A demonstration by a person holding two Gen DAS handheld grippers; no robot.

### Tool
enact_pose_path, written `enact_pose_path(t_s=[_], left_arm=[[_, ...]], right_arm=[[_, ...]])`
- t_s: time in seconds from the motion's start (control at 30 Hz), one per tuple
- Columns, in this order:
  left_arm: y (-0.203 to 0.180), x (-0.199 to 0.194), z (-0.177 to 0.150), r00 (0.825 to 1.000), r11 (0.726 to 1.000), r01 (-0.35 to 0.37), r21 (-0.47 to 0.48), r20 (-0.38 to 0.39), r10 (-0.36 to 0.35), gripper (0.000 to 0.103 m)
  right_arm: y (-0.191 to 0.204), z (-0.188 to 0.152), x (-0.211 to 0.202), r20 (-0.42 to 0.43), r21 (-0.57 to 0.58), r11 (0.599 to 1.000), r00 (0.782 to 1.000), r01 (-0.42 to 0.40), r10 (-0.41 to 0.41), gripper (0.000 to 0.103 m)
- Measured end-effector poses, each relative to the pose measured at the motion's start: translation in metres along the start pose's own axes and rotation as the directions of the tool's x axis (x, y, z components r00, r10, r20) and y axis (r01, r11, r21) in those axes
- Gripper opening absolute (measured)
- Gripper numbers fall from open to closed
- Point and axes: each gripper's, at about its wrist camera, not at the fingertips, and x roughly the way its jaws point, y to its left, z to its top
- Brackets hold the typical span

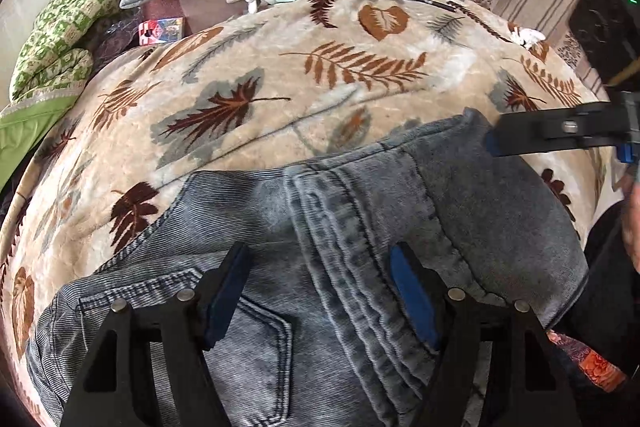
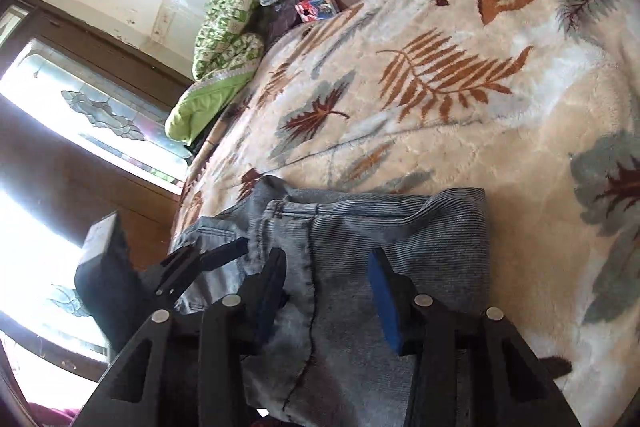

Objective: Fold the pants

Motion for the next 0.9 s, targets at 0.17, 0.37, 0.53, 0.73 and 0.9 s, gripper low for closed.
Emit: enact_pose_path(t_s=[0.17, 0.37, 0.53, 0.73, 0.9], left_arm=[[0.007, 0.010, 0.003, 1.000, 1.000, 0.019, -0.025, -0.015, -0.019, 0.079], [0.013, 0.004, 0.002, 1.000, 0.998, 0.023, -0.064, 0.005, -0.023, 0.079], [0.034, -0.017, -0.008, 0.998, 0.993, -0.009, -0.122, 0.053, 0.015, 0.079], [0.100, -0.054, -0.034, 0.993, 0.956, -0.041, -0.292, 0.098, 0.073, 0.079], [0.184, -0.096, -0.084, 0.975, 0.840, -0.092, -0.535, 0.123, 0.186, 0.079]], right_arm=[[0.044, -0.018, -0.055, 0.117, -0.183, 0.976, 0.983, -0.116, 0.139, 0.046], [0.080, -0.062, -0.051, -0.019, -0.329, 0.927, 0.983, -0.177, 0.181, 0.049], [0.082, -0.082, 0.024, -0.159, -0.319, 0.942, 0.986, -0.103, 0.054, 0.049], [0.107, -0.105, 0.064, -0.288, -0.428, 0.887, 0.957, -0.172, 0.046, 0.051], [0.114, -0.076, 0.060, -0.202, -0.378, 0.902, 0.969, -0.211, 0.142, 0.051]])
